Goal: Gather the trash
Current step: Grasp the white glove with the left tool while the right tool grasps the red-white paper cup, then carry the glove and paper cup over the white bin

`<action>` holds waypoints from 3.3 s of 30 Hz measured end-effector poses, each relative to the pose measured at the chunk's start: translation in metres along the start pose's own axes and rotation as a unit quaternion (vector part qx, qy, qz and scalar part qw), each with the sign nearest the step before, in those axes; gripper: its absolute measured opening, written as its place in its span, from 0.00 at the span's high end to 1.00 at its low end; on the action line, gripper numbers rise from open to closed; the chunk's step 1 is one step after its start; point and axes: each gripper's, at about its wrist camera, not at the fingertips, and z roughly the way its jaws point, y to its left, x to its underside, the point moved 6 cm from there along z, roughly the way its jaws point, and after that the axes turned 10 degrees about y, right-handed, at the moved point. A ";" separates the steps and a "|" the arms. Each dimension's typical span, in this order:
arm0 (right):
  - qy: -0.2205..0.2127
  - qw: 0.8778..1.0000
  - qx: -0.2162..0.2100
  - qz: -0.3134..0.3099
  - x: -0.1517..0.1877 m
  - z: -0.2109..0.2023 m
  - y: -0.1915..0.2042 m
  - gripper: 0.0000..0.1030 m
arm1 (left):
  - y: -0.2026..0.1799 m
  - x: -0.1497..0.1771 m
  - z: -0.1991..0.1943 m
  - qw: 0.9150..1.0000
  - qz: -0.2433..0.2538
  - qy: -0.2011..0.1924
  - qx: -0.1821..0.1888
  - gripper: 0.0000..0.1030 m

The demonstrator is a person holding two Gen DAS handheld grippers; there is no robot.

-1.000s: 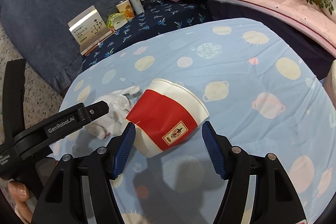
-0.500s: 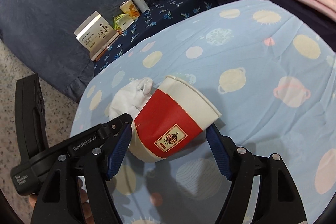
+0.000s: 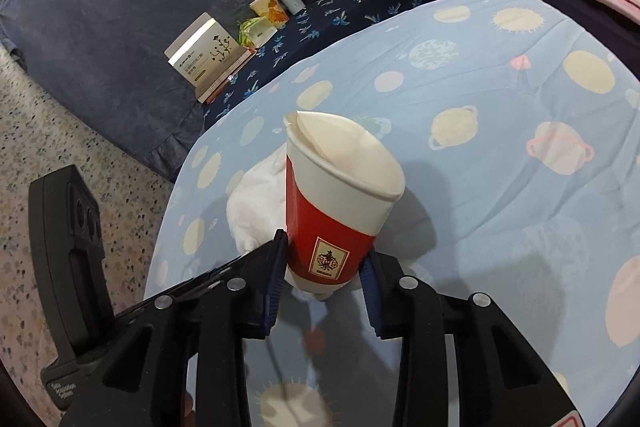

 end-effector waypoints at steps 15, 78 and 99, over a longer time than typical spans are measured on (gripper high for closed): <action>-0.043 0.998 0.054 0.011 0.031 -0.080 -0.043 0.73 | -0.051 0.059 -0.024 1.000 0.014 -0.004 -0.003 0.92; -0.134 0.984 0.115 0.002 0.123 -0.239 -0.120 0.73 | -0.202 0.152 -0.076 0.994 0.092 -0.058 -0.017 0.92; -0.187 0.967 0.155 0.076 0.082 -0.279 -0.219 0.73 | -0.307 0.105 -0.030 0.984 0.175 -0.030 0.008 0.92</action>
